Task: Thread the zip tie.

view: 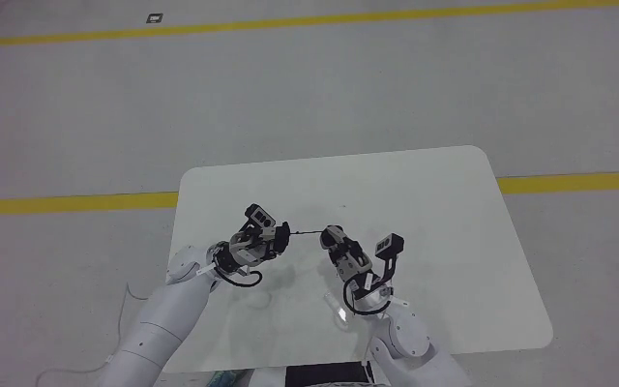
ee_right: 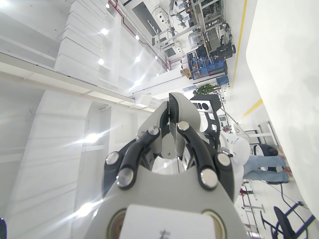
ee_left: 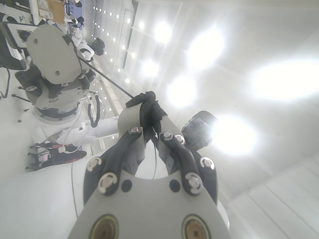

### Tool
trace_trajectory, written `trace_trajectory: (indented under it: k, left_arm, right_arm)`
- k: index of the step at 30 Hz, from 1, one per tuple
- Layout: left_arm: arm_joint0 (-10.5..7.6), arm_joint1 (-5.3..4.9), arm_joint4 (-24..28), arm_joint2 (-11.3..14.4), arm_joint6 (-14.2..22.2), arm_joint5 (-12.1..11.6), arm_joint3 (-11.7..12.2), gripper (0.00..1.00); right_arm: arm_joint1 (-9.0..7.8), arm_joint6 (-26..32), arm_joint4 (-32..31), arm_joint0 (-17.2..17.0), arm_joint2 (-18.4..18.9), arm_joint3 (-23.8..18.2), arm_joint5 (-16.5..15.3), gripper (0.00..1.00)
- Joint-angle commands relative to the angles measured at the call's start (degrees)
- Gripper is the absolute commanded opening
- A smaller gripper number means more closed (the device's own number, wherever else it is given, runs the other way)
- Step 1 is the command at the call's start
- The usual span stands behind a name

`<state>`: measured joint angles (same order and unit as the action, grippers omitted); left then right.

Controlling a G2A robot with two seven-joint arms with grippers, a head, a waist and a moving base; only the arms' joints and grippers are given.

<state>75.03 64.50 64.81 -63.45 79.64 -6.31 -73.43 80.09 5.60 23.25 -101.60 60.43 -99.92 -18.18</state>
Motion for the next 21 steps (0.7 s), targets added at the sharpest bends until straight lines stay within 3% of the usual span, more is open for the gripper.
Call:
trace_trajectory:
  k: [1,21]
  left_arm:
    - [0.00,0.00,0.0,0.0,0.0,0.0,0.0,0.00]
    - [0.00,0.00,0.0,0.0,0.0,0.0,0.0,0.00]
  right_arm:
    - [-0.02,0.0,0.0,0.0,0.0,0.0,-0.1,0.00]
    - [-0.32,-0.5,0.2,-0.7,1.1,0.0,-0.5,0.00]
